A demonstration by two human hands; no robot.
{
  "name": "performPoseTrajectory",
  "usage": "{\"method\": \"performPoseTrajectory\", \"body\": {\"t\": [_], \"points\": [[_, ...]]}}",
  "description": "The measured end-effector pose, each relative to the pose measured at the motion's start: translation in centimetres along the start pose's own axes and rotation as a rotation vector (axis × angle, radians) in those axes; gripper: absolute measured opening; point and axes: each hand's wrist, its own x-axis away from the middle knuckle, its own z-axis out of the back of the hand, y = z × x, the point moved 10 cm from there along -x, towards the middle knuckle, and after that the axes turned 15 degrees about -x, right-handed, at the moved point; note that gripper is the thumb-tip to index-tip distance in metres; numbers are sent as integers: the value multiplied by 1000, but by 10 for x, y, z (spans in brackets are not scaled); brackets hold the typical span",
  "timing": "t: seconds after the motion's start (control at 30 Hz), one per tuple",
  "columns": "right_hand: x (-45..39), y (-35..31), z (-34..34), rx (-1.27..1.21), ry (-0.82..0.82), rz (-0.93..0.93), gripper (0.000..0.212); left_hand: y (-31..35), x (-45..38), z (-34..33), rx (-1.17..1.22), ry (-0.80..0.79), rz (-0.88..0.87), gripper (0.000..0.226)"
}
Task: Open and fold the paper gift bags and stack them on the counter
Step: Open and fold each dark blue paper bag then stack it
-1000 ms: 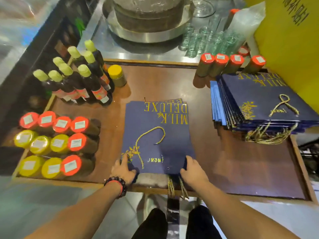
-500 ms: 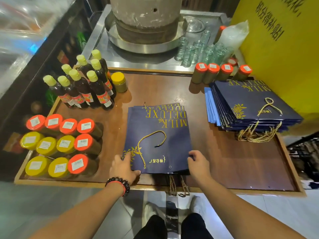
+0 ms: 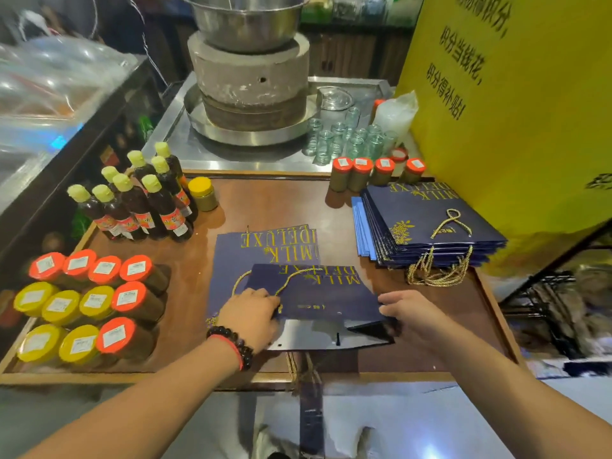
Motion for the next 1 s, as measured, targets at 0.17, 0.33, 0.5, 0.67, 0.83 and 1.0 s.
{"method": "performPoseTrajectory", "body": {"t": [0.17,0.33,0.5,0.67,0.83,1.0], "points": [[2,-32,43,958,-67,298,49,71,10,54,-88,59,-104,33],[25,-56,0,957,-398,578,64,136,13,91,-71,75,-128,24],[30,-38,-8,996,-675,510,20,171,11,113,-42,21,-50,26],[27,-39,38,1026,-646,498,18,180,10,117,-52,-28,-28,23],[29,-56,77,1123,-505,494,15,180,0,113,-70,-39,-65,26],[11,-75,129,1316,-260,551,14,165,-11,106,-15,-9,-67,32]]}}
